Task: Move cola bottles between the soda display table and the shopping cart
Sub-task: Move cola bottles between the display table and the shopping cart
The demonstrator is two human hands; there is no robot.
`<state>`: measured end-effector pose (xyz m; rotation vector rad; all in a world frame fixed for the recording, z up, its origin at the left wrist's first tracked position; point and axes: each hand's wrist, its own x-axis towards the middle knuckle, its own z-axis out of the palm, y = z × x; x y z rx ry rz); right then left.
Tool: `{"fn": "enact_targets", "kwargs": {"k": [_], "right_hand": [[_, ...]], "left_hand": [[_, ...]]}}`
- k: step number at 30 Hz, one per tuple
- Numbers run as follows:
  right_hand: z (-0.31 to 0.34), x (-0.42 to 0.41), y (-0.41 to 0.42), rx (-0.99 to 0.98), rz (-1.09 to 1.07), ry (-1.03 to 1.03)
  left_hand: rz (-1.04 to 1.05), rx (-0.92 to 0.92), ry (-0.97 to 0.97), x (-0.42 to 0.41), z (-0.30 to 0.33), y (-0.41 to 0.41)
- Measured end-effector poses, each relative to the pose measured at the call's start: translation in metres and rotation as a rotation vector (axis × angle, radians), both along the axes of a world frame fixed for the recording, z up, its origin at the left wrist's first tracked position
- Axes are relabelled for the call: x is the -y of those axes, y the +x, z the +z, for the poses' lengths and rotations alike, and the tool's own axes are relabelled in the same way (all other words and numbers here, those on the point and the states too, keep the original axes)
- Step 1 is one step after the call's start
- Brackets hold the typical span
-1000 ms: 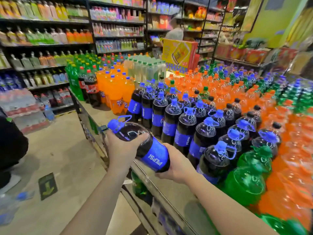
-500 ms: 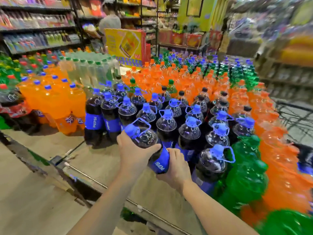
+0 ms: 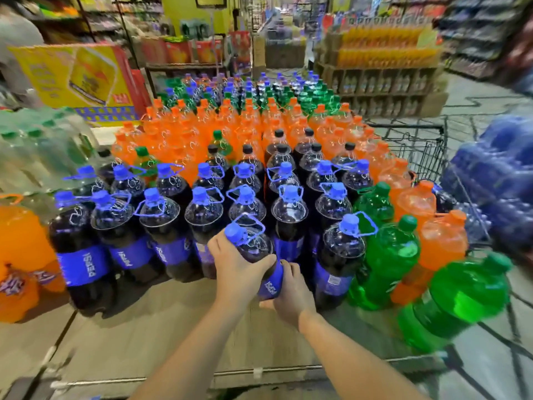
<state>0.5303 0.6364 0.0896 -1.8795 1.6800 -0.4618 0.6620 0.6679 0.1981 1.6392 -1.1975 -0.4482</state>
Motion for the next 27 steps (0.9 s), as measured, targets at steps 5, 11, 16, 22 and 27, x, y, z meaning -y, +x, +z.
{"fn": "enact_targets", "kwargs": {"k": [5,11,16,22,27], "right_hand": [[-0.02,-0.003,0.002,0.073,-0.123,0.062],[-0.031,-0.005,0.001,0.233,-0.212,0.065],[-0.025,-0.015,-0.003,0.725,-0.369,0.188],[-0.007,-0.011,-0.007,0.9,-0.547,0.147],[-0.02,-0.007,-0.013,0.957,-0.631,0.209]], "left_hand": [[-0.114,0.018,0.049,0.009,-0.015,-0.007],[-0.228,0.128,0.035,0.021,-0.023,-0.015],[-0.345,0.248,0.06,0.032,-0.02,-0.033],[-0.396,0.275,0.106,0.045,-0.021,-0.055],[-0.407,0.291,0.098,0.044,-0.023,-0.063]]}}
